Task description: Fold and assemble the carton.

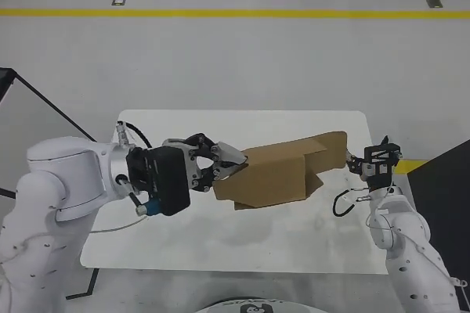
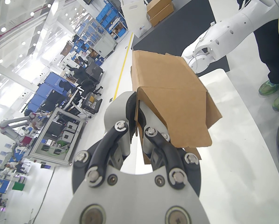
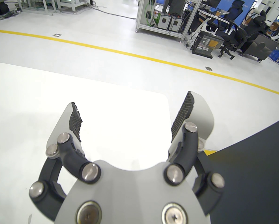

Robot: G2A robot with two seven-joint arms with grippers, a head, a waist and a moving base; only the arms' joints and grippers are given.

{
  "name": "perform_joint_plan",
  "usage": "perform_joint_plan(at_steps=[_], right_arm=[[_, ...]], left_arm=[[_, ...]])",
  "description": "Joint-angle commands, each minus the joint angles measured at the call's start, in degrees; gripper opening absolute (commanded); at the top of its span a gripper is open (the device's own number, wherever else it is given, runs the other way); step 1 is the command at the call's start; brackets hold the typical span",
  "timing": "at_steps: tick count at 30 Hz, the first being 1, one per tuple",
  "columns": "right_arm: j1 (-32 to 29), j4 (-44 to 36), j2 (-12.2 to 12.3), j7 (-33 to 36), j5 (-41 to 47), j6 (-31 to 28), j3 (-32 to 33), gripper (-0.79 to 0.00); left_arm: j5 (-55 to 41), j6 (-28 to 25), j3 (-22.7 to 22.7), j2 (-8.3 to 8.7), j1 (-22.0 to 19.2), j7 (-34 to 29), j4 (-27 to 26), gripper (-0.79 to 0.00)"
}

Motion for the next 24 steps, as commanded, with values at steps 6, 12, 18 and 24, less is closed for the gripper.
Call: perform_joint_plan(at_steps=[6,12,18,24], right_arm=[[0.00,0.00,0.00,0.00,0.00,0.00,0.00,0.000],[0.00,0.00,0.00,0.00,0.00,0.00,0.00,0.000],[0.00,0.00,0.00,0.00,0.00,0.00,0.00,0.000],[0.00,0.00,0.00,0.00,0.00,0.00,0.00,0.000]], left_arm=[[0.13,0.00,0.11,0.09,0.00,0.15,1.71,-0.785],[0.13,0.00,0.11,0.09,0.00,0.15,1.71,-0.785],[1.71,0.00,-1.08,0.31,1.07,1.06,3.68,-0.785],[8.25,0.00,0.98,2.46,0.47,6.79,9.27,-0.785]])
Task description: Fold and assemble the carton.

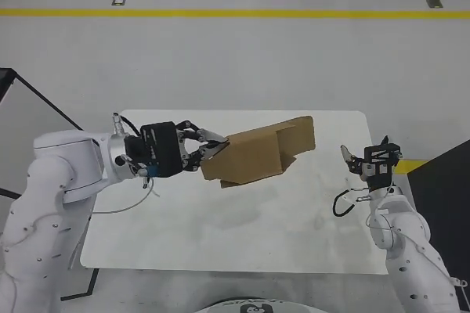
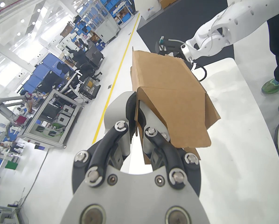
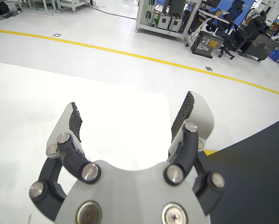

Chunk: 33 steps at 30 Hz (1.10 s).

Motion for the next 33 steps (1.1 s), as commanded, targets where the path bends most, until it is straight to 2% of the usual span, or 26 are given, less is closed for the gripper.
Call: perform_joint_plan(at_steps=[1,5,10,15,22,26,30,33], right_arm=[[0.00,0.00,0.00,0.00,0.00,0.00,0.00,0.000],[0.00,0.00,0.00,0.00,0.00,0.00,0.00,0.000],[0.00,0.00,0.00,0.00,0.00,0.00,0.00,0.000],[0.00,0.00,0.00,0.00,0.00,0.00,0.00,0.000],[0.02,0.01,-0.01,-0.01,0.15,-0.10,0.00,0.000],[-0.12,-2.04,0.38,4.16,5.17,-10.38,0.98,0.000],[0.18,-5.04,1.22,14.49,13.62,-23.67,3.70,0.000],[0.64,-6.00,1.82,24.54,22.05,-29.78,5.53,0.000]], left_arm=[[2.12,0.01,1.72,1.07,-0.55,3.82,2.48,-0.785],[8.24,0.01,5.28,3.59,-2.01,12.16,6.38,-0.785],[15.80,0.01,7.44,6.69,-3.63,24.45,12.73,-0.785],[20.45,0.01,9.61,9.03,-5.28,33.13,17.13,-0.785],[20.45,0.01,9.61,9.03,-5.28,33.13,17.13,-0.785],[20.45,0.01,9.61,9.03,-5.28,33.13,17.13,-0.785],[20.45,0.01,9.61,9.03,-5.28,33.13,17.13,-0.785],[20.45,0.01,9.61,9.03,-5.28,33.13,17.13,-0.785]])
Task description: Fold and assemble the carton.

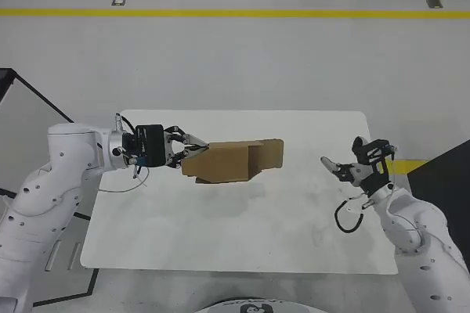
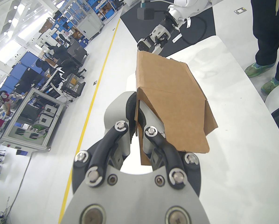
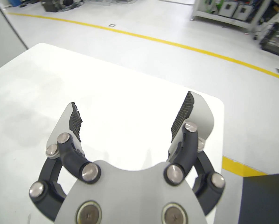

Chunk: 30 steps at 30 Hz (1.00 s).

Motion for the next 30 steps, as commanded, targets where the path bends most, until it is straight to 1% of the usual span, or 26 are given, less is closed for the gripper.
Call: perform_joint_plan(at_steps=[1,2,3,9,11,12,17,22,24,25,30], right_arm=[[0.42,-0.10,0.38,9.21,8.45,-3.49,0.90,0.000],[0.61,0.26,0.59,14.70,14.00,-4.68,0.83,0.000],[0.86,0.26,0.68,16.38,15.83,-4.89,1.01,0.000],[0.86,0.26,0.68,16.38,15.83,-4.89,1.01,0.000],[0.04,2.12,0.49,18.73,27.13,-4.77,-1.15,0.000],[0.55,2.61,0.66,21.47,31.77,-5.08,-1.06,0.000],[3.11,3.95,1.72,34.61,49.86,-4.77,-0.11,0.000],[5.57,6.14,2.69,45.61,64.01,-0.19,0.57,0.000],[6.37,7.30,2.94,49.71,70.34,2.89,0.04,0.000],[6.83,7.71,3.02,50.48,71.99,3.43,0.18,0.000],[6.83,7.71,3.02,50.48,71.99,3.43,0.18,0.000]], left_arm=[[0.00,0.00,0.00,0.00,0.00,0.00,0.00,-0.785],[0.00,0.00,0.00,0.00,0.00,0.00,0.00,-0.785],[0.00,0.00,0.00,0.00,0.00,0.00,0.00,-0.785],[-0.13,0.35,0.00,-0.02,0.11,-0.17,0.05,-0.785],[-1.61,0.90,0.36,-0.15,0.81,-2.00,0.33,-0.785],[-2.67,1.07,0.48,-0.23,0.98,-2.84,0.44,-0.785],[-8.11,0.81,1.09,-0.59,1.14,-8.60,1.09,-0.785],[-12.52,0.69,1.17,-0.81,1.11,-12.96,1.07,-0.785],[-13.77,0.88,1.07,-0.85,1.23,-14.84,1.14,-0.785],[-13.37,0.87,1.02,-0.84,0.97,-15.94,0.44,-0.785],[-13.06,0.87,1.00,-0.84,0.85,-16.25,0.12,-0.785]])
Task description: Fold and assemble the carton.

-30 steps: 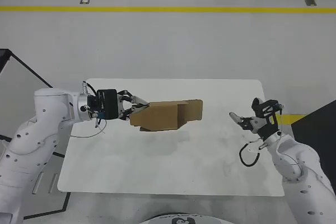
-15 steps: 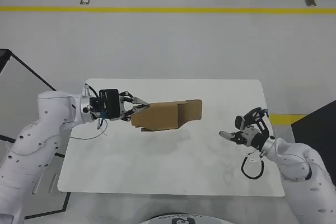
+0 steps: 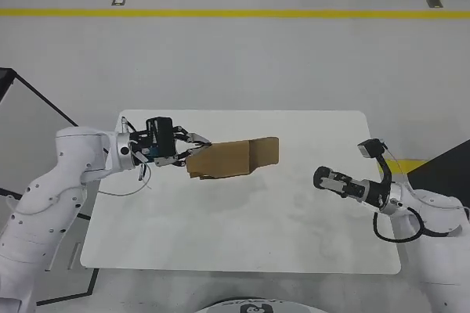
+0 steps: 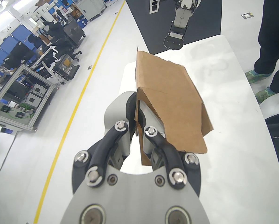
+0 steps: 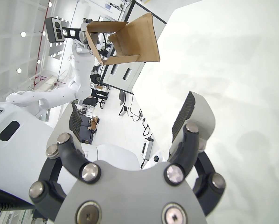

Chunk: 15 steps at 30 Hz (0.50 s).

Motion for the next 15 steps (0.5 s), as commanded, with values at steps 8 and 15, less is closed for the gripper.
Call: perform_joint_plan(at_steps=[8,15], right_arm=[[2.27,0.98,0.09,4.26,12.15,6.25,-3.12,0.000],[6.93,2.66,0.27,7.98,16.49,9.99,-6.43,0.000]], left_arm=[[-2.86,1.31,0.15,-0.21,1.34,-1.39,0.05,-0.785],[-5.17,0.55,0.75,-0.43,1.06,-5.61,-0.22,-0.785]])
